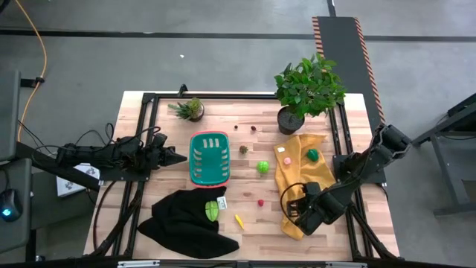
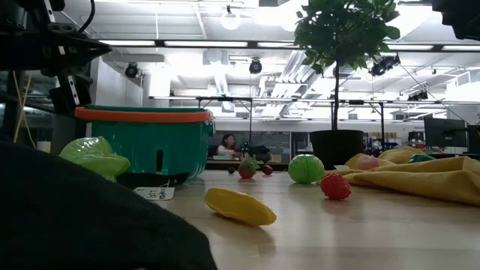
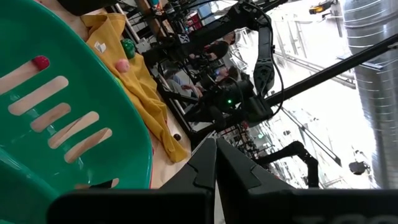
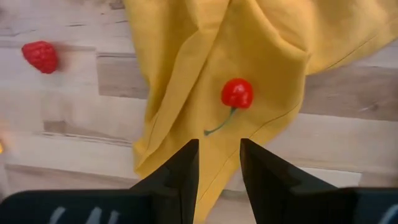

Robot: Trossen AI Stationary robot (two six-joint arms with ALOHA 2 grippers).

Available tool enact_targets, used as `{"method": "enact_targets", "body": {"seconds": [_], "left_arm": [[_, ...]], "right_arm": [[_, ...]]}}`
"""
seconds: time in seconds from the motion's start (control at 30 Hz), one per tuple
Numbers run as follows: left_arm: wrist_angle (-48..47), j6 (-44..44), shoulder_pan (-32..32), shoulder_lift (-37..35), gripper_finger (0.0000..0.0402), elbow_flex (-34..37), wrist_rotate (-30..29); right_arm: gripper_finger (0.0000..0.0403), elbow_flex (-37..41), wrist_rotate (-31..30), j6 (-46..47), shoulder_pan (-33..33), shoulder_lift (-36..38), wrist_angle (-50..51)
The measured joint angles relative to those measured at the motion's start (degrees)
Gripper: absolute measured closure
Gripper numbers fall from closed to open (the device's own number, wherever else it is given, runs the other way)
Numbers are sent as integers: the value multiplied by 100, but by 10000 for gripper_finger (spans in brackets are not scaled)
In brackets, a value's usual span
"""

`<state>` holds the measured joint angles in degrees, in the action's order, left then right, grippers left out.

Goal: Pick and placing Produce into tupperware
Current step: Put the bottom red cherry in the green basket

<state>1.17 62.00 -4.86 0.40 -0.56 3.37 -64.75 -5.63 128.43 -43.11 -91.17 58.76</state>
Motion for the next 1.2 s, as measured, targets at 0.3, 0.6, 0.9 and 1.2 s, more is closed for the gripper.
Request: {"method": "enact_targets", "body": {"seconds": [0.3, 0.6, 0.9, 1.2], "left_arm": [[0, 10, 0, 0, 401, 1, 1], [0, 146, 0, 0, 401, 1, 49], [17, 144, 0, 0, 401, 2, 112], [20, 143, 1, 0, 401, 2, 112]], "right_arm": [[295, 0, -501, 72, 18, 1, -3], [295, 0, 8, 682, 151, -61, 352], [295, 0, 116, 715, 236, -338, 406], [295, -2, -40, 687, 236, 324, 1247]]}}
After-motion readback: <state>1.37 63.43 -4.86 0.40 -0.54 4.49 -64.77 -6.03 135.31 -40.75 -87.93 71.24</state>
